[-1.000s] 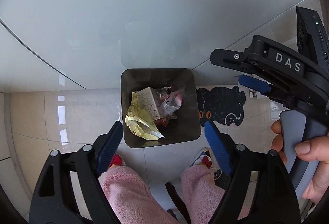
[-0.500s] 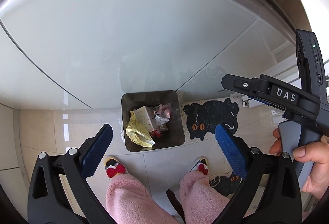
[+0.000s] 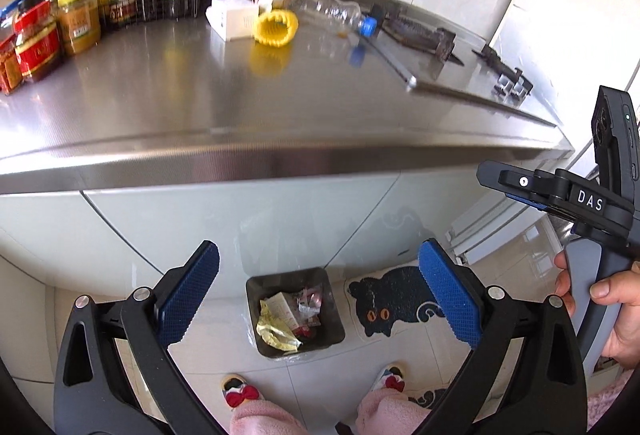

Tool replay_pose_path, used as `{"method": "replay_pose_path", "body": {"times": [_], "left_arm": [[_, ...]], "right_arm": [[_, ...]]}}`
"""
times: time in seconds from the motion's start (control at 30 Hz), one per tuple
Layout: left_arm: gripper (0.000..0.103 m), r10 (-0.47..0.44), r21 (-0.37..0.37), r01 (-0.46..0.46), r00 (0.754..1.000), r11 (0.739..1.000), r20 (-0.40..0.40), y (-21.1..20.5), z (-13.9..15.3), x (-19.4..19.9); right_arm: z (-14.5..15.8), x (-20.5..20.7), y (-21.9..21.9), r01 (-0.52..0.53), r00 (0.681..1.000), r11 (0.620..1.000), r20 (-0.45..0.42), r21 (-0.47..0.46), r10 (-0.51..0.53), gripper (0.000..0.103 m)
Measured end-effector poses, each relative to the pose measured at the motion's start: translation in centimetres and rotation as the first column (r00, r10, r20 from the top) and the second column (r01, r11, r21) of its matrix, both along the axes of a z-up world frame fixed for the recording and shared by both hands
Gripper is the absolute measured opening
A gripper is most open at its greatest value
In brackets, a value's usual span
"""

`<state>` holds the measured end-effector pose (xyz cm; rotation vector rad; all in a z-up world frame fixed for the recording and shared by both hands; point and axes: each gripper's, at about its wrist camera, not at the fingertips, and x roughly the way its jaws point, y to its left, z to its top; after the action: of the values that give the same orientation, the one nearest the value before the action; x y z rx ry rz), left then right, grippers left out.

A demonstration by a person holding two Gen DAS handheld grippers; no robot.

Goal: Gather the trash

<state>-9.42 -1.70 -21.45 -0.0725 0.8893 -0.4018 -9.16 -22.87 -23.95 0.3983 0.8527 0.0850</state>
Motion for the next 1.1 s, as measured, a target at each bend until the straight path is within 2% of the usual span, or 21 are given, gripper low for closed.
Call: {"method": "replay_pose_path", "body": {"times": [0.2,0.43,0.77,0.97,1.1], "left_arm": [[0.095,0.012,-0.013,-0.011,0.994,1.000,0.112,0.5,5.4,1.9],[0.095,0.014,0.000,-0.014,0.984,1.000,0.175,0.3,8.8,5.2],[0.095,0.021,0.019,-0.024,0.987,1.000,0.160,-0.6,8.8,12.4],[0.094,0.014,-0.017,-0.013,0.995,1.000,0.096,-1.2,7.1,17.3],[0.094,0.008,-0.015,-0.007,0.998,1.000,0.059,-1.9,5.7,19.8]], "right_arm": [[6.0,1.8,0.2,-0.019,0.989,0.999,0.146,-0.041,0.025,0.100],[9.4,5.7,0.4,-0.033,0.978,0.996,0.201,-0.083,0.049,0.100],[11.0,13.6,0.0,-0.099,0.970,0.981,0.202,-0.165,0.132,0.100],[9.6,18.6,0.3,-0.135,0.974,0.972,0.156,-0.194,0.167,0.100],[8.3,21.7,0.3,-0.164,0.973,0.969,0.132,-0.185,0.189,0.099]]}}
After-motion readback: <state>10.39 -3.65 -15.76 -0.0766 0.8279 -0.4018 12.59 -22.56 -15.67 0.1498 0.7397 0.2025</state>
